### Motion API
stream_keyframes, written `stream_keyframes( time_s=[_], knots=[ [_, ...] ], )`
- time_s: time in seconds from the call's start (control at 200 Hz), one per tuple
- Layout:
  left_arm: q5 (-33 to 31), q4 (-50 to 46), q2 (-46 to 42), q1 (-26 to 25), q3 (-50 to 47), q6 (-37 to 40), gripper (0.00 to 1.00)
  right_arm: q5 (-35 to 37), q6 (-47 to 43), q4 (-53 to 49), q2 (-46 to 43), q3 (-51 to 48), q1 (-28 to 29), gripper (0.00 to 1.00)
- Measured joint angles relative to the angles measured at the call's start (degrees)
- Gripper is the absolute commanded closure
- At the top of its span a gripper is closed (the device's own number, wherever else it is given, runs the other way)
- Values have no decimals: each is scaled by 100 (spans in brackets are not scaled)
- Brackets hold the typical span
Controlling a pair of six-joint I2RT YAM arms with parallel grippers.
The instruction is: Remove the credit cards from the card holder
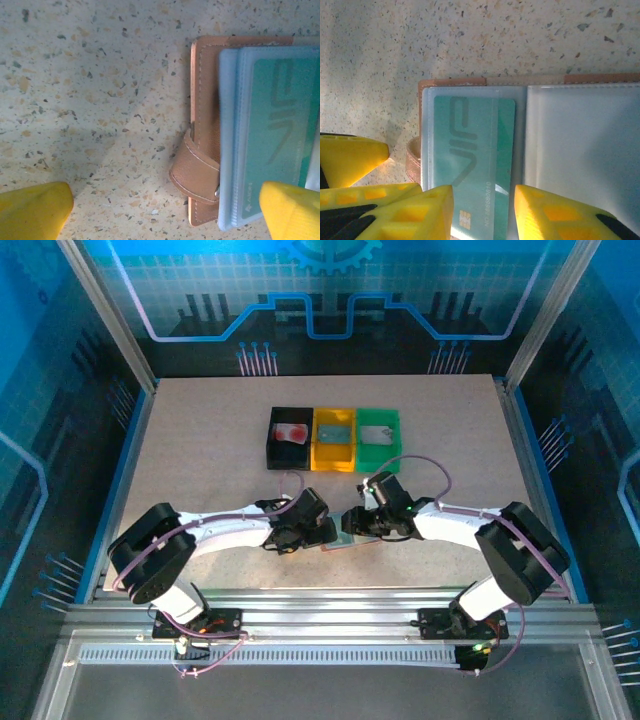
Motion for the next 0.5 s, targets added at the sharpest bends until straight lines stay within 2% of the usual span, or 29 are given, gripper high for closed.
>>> stream_keyframes(
  time_s=[0.5],
  knots=[
    [-229,-166,363,-107,144,-262,1,-118,87,684,339,-96,0,74]
  ],
)
